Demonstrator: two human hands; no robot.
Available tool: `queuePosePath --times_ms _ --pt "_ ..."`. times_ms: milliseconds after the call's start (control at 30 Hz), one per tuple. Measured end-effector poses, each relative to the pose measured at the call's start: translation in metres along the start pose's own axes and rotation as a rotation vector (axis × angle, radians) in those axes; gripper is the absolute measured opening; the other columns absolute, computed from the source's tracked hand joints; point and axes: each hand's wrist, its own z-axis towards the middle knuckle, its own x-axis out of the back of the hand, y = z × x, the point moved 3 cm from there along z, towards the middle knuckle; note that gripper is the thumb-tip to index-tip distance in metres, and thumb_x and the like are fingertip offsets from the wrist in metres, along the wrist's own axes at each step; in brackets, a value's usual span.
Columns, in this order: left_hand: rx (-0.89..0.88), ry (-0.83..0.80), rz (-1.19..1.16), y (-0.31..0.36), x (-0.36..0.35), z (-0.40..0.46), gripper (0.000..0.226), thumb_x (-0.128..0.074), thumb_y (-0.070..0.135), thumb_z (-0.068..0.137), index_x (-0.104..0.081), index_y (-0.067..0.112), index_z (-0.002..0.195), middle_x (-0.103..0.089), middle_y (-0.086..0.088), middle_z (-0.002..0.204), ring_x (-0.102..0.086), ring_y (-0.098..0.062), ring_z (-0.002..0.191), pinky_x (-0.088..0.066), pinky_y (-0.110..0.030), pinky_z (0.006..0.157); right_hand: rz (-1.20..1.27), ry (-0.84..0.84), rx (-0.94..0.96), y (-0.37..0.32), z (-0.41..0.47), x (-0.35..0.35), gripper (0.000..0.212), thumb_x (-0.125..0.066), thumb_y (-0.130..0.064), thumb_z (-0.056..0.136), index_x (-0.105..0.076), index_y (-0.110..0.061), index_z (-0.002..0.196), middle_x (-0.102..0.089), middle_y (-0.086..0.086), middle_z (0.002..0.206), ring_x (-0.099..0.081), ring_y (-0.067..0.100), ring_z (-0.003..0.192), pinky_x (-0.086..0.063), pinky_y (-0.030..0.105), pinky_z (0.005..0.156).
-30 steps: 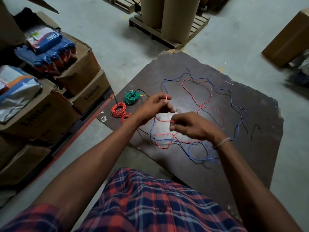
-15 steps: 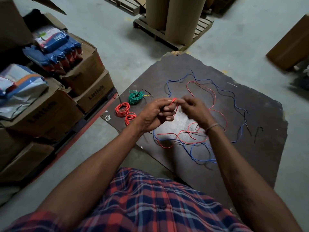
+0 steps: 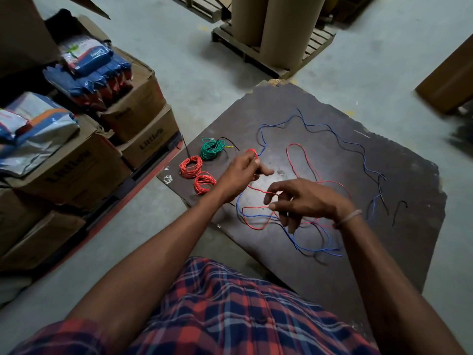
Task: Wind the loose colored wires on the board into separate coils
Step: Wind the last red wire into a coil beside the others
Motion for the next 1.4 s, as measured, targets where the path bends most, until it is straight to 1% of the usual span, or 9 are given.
queuePosePath --times_ms 100,200,400,533,667,867,1067,1200,1400 --pt "0.006 -0.122 0.073 0.0 -0.005 -0.004 0.019 -0.035 0.01 0.109 -0.046 -0.001 0.098 -0.074 -0.016 0.096 -0.075 -0.017 0.1 -0.059 -0.055 0.091 -0.02 0.097 0.058 -0.009 -0.014 0.031 0.015 -0.066 -0.023 0.101 -0.066 -0.008 0.099 -0.072 0.012 0.069 -0.069 0.029 0.053 -0.055 0.032 0.055" --pt "0.093 -0.233 -0.15 0.004 -0.013 -0.017 0.032 -0.034 0.009 0.11 -0.049 -0.004 0.135 -0.065 -0.025 0.087 -0.076 -0.032 0.093 -0.064 -0.042 0.07 -0.021 0.278 0.231 -0.008 -0.016 0.064 0.017 -0.068 -0.024 0.099 -0.069 -0.01 0.09 -0.059 0.0 0.06 -0.052 0.016 0.052 -0.044 0.03 0.052" --pt "0.083 -0.197 -0.456 0.016 -0.032 -0.029 0.04 -0.031 0.006 0.105 -0.054 -0.012 0.132 -0.05 -0.01 0.059 -0.058 -0.025 0.043 -0.035 -0.021 0.04 0.084 0.655 0.359 0.023 0.024 0.077 0.019 -0.071 -0.019 0.097 -0.071 0.0 0.092 -0.063 -0.002 0.074 -0.051 0.004 0.067 -0.043 0.021 0.065" --pt "0.045 -0.17 -0.642 0.02 -0.034 -0.025 0.043 -0.031 0.007 0.104 -0.049 -0.021 0.132 -0.04 -0.003 0.056 -0.036 -0.014 0.042 -0.031 -0.022 0.042 0.254 0.697 0.238 0.05 0.051 0.053 0.026 -0.072 -0.024 0.096 -0.069 -0.001 0.084 -0.057 0.003 0.068 -0.045 0.003 0.059 -0.039 0.021 0.058" --pt "0.04 -0.09 -0.749 0.019 -0.029 -0.02 0.042 -0.032 0.01 0.108 -0.044 -0.022 0.132 -0.051 -0.002 0.064 -0.053 -0.016 0.055 -0.04 -0.029 0.058 0.331 0.5 0.082 0.061 0.06 0.014 0.034 -0.058 -0.037 0.104 -0.075 -0.019 0.08 -0.047 0.001 0.063 -0.036 0.009 0.049 -0.028 0.024 0.048" --pt "-0.025 -0.034 -0.706 0.018 -0.014 -0.004 0.037 -0.03 0.012 0.11 -0.059 -0.009 0.12 -0.065 -0.028 0.129 -0.06 -0.035 0.128 -0.039 -0.05 0.115 0.241 0.183 0.023 0.042 0.042 -0.026 0.036 -0.049 -0.044 0.107 -0.075 -0.02 0.114 -0.066 0.009 0.079 -0.065 0.024 0.051 -0.05 0.029 0.045" --pt "-0.079 0.137 -0.106 -0.007 -0.004 0.007 0.037 -0.035 0.019 0.111 -0.053 -0.014 0.112 -0.073 -0.014 0.12 -0.069 -0.017 0.117 -0.05 -0.028 0.103 -0.091 0.085 0.145 0.012 0.014 0.0 0.01 -0.071 -0.02 0.097 -0.072 -0.013 0.091 -0.073 0.007 0.068 -0.072 0.02 0.059 -0.055 0.026 0.06" --pt "-0.106 0.024 0.129 -0.003 -0.004 -0.008 0.023 -0.041 0.012 0.11 -0.054 -0.005 0.103 -0.075 0.001 0.098 -0.068 0.008 0.099 -0.05 -0.014 0.091 0.225 0.268 0.332 0.011 0.003 0.045 0.015 -0.075 -0.023 0.092 -0.072 -0.012 0.084 -0.061 0.009 0.064 -0.054 0.021 0.052 -0.046 0.035 0.062" --pt "0.079 -0.175 -0.255 -0.002 -0.016 -0.024 0.029 -0.042 0.008 0.108 -0.063 -0.008 0.119 -0.064 -0.018 0.082 -0.069 -0.043 0.081 -0.062 -0.049 0.082 0.381 0.499 0.352 0.029 0.021 0.079 0.025 -0.062 -0.017 0.102 -0.067 0.008 0.099 -0.037 -0.005 0.054 -0.031 0.014 0.046 -0.036 0.029 0.047"
